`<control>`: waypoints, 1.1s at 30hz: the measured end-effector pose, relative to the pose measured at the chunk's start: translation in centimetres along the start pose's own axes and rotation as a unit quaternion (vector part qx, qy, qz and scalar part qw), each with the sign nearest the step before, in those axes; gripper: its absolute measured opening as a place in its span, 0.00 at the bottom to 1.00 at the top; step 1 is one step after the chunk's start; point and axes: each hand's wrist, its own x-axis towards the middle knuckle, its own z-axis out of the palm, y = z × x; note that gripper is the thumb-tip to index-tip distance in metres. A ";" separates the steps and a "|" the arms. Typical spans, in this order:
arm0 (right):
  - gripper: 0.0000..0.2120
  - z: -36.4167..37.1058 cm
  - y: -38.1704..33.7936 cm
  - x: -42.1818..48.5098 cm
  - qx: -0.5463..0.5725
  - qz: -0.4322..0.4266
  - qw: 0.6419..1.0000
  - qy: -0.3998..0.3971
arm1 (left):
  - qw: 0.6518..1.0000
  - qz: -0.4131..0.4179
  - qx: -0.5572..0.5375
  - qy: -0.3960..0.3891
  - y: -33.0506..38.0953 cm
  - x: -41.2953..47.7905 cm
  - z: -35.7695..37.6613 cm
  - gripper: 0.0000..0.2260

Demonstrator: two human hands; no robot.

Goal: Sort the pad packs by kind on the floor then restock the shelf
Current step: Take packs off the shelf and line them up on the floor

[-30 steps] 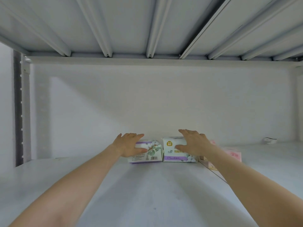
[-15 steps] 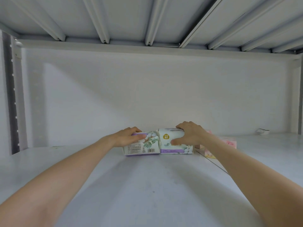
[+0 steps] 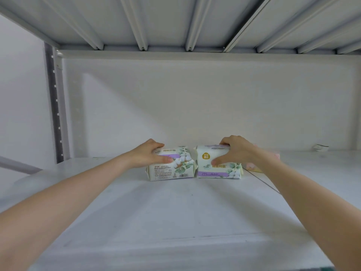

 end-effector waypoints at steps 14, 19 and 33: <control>0.30 -3.1 -0.4 -7.4 0.036 -0.016 0.998 -0.051 | 0.995 0.039 -0.073 0.062 1.7 -5.1 -0.5 0.23; 0.27 -4.0 -0.9 -9.3 0.022 0.003 0.997 -0.068 | 0.999 -0.029 -0.018 0.018 2.9 -5.4 -1.5 0.26; 0.30 -4.8 1.0 -15.7 0.191 0.006 0.981 0.027 | 0.972 -0.058 -0.193 0.123 5.8 -12.0 0.7 0.26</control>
